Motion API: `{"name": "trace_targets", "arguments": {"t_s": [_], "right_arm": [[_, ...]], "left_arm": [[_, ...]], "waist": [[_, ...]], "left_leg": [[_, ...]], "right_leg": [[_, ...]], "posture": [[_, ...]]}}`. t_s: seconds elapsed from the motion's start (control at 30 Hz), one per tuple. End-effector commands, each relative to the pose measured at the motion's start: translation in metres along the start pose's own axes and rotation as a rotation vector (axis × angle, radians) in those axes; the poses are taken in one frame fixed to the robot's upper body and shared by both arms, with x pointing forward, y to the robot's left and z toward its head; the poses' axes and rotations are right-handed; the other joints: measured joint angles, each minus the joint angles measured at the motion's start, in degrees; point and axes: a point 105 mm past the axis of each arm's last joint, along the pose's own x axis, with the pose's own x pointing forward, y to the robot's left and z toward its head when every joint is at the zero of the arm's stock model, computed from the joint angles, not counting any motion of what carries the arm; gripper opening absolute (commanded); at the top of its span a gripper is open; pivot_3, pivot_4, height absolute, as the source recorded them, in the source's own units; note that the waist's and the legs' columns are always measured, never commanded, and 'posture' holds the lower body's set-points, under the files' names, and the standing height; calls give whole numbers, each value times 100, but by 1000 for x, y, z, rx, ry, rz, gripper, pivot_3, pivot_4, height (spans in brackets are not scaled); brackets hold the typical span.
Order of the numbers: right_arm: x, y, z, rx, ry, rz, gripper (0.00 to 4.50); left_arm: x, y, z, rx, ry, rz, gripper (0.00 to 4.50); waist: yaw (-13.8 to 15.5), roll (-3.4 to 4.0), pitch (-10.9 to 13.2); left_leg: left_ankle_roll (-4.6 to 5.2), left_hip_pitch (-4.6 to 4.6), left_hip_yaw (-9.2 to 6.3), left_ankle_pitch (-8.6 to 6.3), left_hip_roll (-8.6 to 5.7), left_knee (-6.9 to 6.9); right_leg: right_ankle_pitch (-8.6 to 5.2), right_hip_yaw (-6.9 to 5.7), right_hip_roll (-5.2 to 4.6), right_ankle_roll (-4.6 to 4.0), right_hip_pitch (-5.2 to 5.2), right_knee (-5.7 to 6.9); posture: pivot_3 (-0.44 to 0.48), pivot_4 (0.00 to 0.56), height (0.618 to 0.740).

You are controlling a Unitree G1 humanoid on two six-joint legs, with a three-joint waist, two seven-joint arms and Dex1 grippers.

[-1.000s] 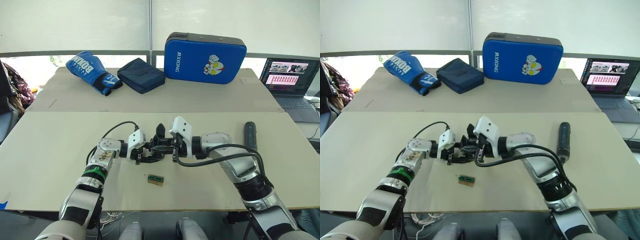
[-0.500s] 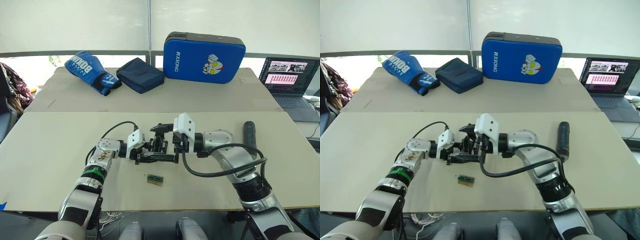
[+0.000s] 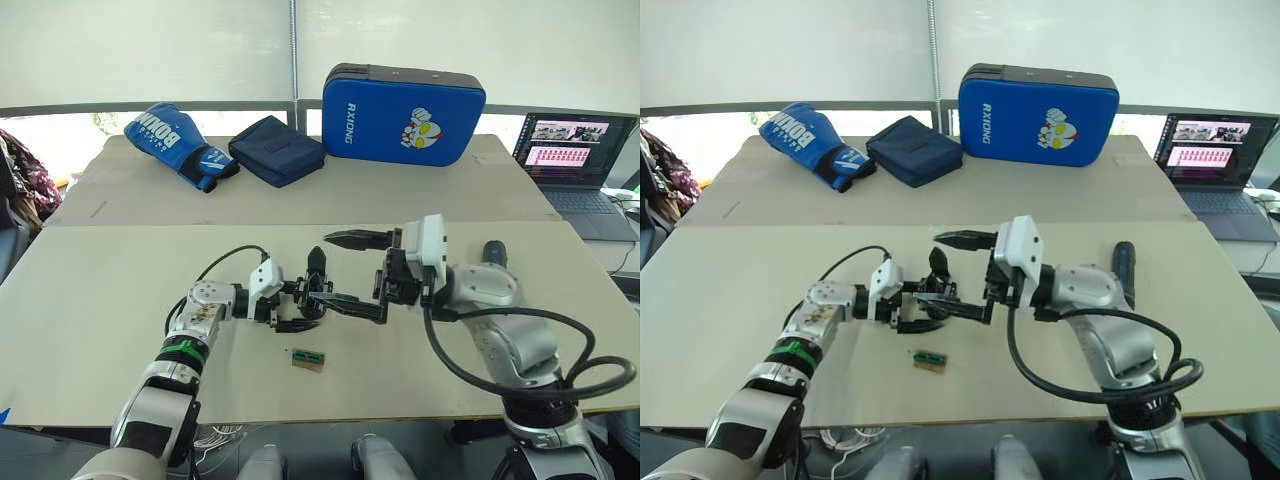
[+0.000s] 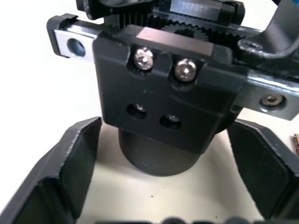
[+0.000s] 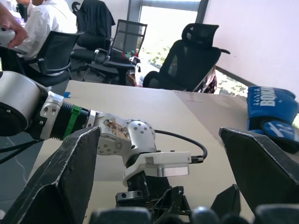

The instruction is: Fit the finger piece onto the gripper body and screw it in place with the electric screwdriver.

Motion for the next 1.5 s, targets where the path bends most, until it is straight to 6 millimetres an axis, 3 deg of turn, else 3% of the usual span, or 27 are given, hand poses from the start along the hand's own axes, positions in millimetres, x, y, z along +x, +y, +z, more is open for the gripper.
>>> {"name": "trace_targets", "arguments": {"t_s": [0.03, 0.2, 0.4, 0.53, 0.63, 0.73, 0.87, 1.07, 1.37, 1.5], "right_arm": [[-16, 2, 17, -33, -11, -33, 4500], [-51, 1, 18, -16, 61, -149, 4500], [-134, 4, 2, 4, 247, -516, 4500], [-190, 23, -10, 1, 377, -757, 4500], [-235, 55, -23, 73, 452, -996, 4500], [-262, 72, -25, 91, 455, -1191, 4500], [-272, 66, -19, 56, 435, -1301, 4500], [-270, 6, -22, 152, 428, -1306, 4500], [-259, -53, -55, 592, 667, -1219, 4500], [-258, -71, -74, 621, 763, -1240, 4500]], "left_arm": [[-22, 2, -5, -18, 4, 40, 4469], [-61, -1, 0, -18, -28, 71, 4469], [-115, -7, 17, 9, -96, 177, 4469], [-130, -10, 32, 54, -164, 265, 4469], [-151, -5, 44, 87, -196, 371, 4469], [-157, -7, 48, 73, -212, 392, 4469], [-150, -17, 52, 57, -212, 328, 4469], [-126, -15, 84, 35, -285, 253, 4469], [-99, -29, 107, 61, -311, 123, 4469], [-95, -30, 106, 59, -307, 124, 4469]], "waist": [[-7, 0, 0], [-4, -1, 2], [133, -2, 4], [227, -1, 4], [247, -1, 3], [199, 7, 1], [84, 9, 0], [71, 7, 1], [103, 5, 4], [104, 4, 4]], "left_leg": [[0, -3, 0, 0, 0, 0], [0, -4, 0, 0, 1, -3], [0, -14, 1, -1, 0, -1], [-1, -9, 8, -1, 0, 2], [-1, -6, 9, -1, 6, -1], [-1, 3, 12, -1, 14, -9], [-2, 27, 57, -2, 19, -18], [-1, 33, 68, -1, 9, -22], [6, 23, 72, -5, 1, -24], [11, 21, 75, -7, 3, -25]], "right_leg": [[0, 0, 0, 0, -2, -1], [0, 2, -1, 0, -4, -1], [-1, 2, -6, 1, -5, -8], [-2, 5, -9, 4, 2, -10], [-4, 5, -4, 6, 3, -10], [-32, 6, 0, 38, 3, -9], [-34, 50, -3, 42, 8, -6], [-33, 68, 4, 46, 7, -4], [-10, 79, 5, 10, 4, -13], [-10, 80, 9, 12, 2, -17]], "posture": [[0, 150, 740], [0, 150, 740], [0, 150, 740], [0, 150, 740], [0, 150, 740], [0, 150, 740], [0, 150, 740], [0, 150, 740], [0, 150, 740], [0, 150, 740]]}}
